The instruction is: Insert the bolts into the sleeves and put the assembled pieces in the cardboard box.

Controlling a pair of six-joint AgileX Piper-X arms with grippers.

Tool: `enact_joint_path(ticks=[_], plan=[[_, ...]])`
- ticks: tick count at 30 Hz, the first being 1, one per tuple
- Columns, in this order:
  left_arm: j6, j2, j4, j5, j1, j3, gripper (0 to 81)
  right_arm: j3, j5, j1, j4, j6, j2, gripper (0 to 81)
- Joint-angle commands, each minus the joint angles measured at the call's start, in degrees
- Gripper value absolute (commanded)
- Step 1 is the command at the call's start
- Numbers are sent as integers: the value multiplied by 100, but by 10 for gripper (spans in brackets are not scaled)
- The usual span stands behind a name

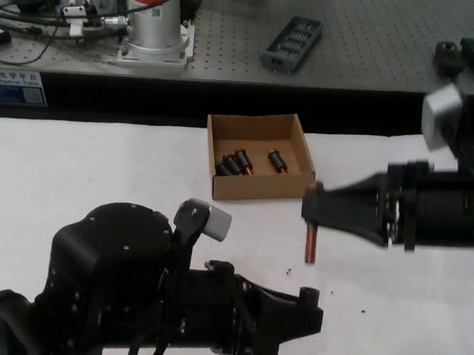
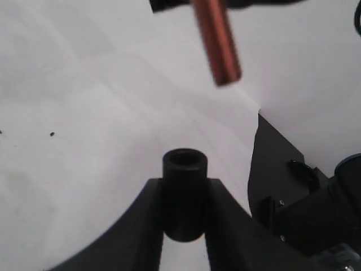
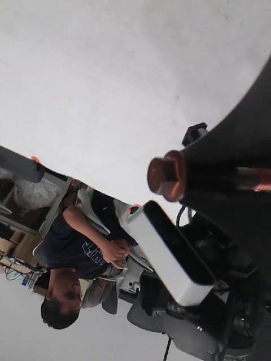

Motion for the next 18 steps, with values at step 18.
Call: enact_joint_path(ticks=[18], plan=[[59, -208, -221, 235, 50, -80, 64, 21, 8, -40, -64, -181, -71, 38]])
